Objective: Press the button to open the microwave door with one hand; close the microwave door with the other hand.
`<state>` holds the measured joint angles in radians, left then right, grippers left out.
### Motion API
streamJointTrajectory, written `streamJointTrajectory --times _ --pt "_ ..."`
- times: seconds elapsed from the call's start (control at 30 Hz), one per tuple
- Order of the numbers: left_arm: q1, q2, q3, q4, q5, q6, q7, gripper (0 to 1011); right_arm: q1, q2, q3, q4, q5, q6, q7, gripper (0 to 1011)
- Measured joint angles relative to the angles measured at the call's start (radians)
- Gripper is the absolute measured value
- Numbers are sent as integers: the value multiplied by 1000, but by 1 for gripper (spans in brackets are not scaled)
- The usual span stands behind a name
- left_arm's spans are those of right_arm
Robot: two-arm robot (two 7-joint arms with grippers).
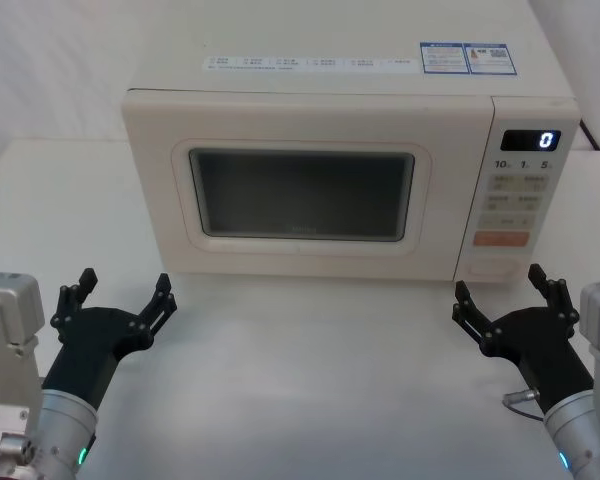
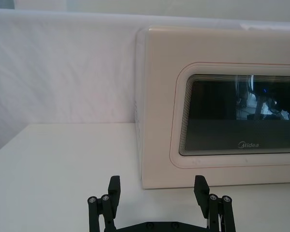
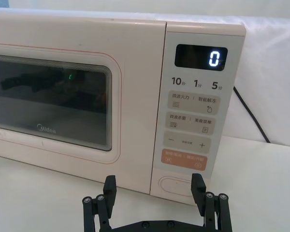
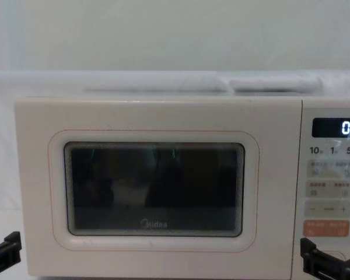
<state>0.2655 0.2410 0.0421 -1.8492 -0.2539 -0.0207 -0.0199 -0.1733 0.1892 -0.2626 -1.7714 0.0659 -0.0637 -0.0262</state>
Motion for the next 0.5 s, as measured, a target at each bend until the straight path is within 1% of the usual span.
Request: streamJointTrajectory --times 0.5 --pt "0 0 0 0 0 0 0 1001 0 0 0 0 0 0 0 1000"
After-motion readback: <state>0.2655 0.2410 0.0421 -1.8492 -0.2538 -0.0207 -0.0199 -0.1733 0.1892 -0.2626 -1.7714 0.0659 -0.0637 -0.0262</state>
